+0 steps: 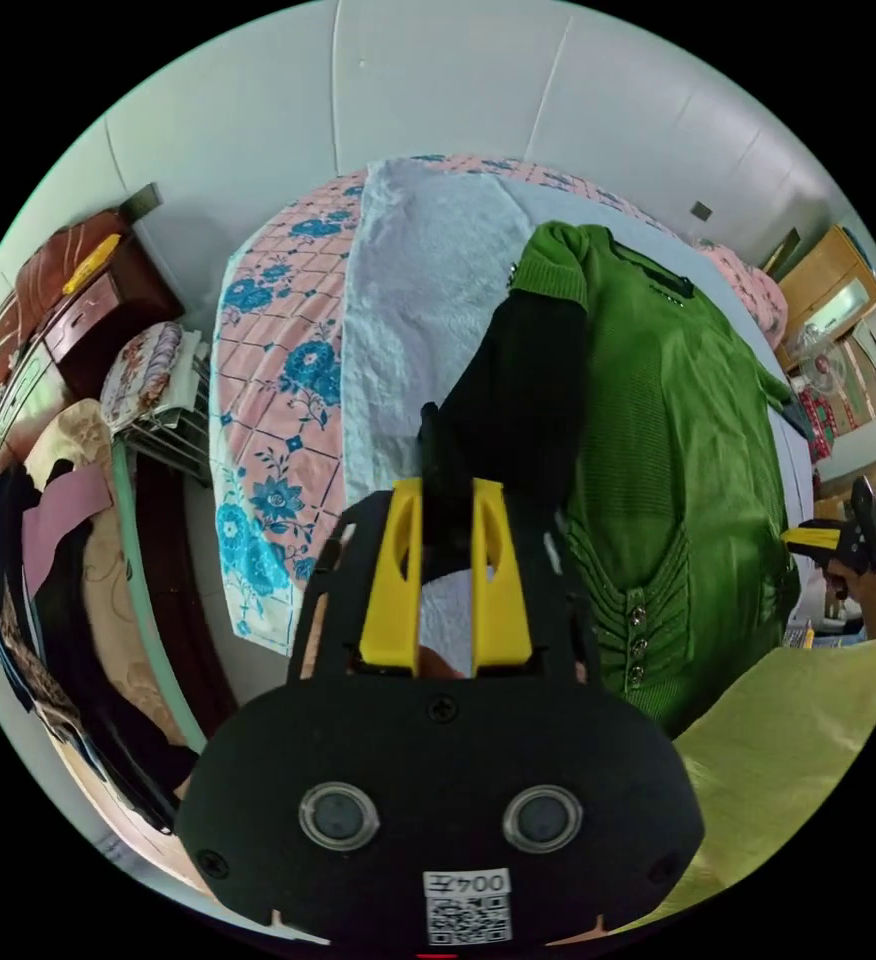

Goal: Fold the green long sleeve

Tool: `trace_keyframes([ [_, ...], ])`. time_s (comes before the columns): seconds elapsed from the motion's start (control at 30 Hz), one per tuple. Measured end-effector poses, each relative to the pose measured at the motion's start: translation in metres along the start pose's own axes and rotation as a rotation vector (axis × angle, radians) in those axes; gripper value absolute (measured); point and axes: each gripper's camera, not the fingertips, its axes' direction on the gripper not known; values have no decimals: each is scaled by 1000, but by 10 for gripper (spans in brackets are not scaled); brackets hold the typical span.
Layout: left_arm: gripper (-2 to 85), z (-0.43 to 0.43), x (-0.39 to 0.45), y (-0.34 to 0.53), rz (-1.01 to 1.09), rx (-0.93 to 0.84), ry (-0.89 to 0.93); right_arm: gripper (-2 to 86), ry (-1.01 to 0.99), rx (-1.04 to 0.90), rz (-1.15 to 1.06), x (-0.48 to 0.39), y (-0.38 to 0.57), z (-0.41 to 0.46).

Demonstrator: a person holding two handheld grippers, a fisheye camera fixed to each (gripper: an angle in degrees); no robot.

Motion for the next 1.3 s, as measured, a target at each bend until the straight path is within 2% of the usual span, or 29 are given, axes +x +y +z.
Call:
trace_keyframes([
  [0.13, 39, -35, -14, -10, 26, 65, 73, -8, -52, 22, 87, -2, 1, 2],
  [0.23, 32, -92, -39, -32, 22, 192, 83, -8, -94, 51, 145, -2, 5, 4],
  [0.37, 28, -166, -81, -87, 66, 345, -27, -7, -115, 87, 194, -7, 12, 4],
  [0.47, 27, -194, -110, -130, 83, 381, -111, -7, -113, 99, 207, -11, 16, 3],
  [0.7, 36, -147, -161, -199, 45, 214, -190, -7, -94, 84, 217, -16, 21, -4],
  [0.9, 68, -85, -187, -203, -43, 40, -226, -6, -99, 83, 259, -12, 33, -12],
  [1.07, 82, -94, -196, -182, -53, 75, -162, -6, -114, 91, 287, -3, 47, -20],
  [1.3, 114, -140, -162, -107, 72, 168, -52, -5, -206, 108, 286, 26, 75, -31],
])
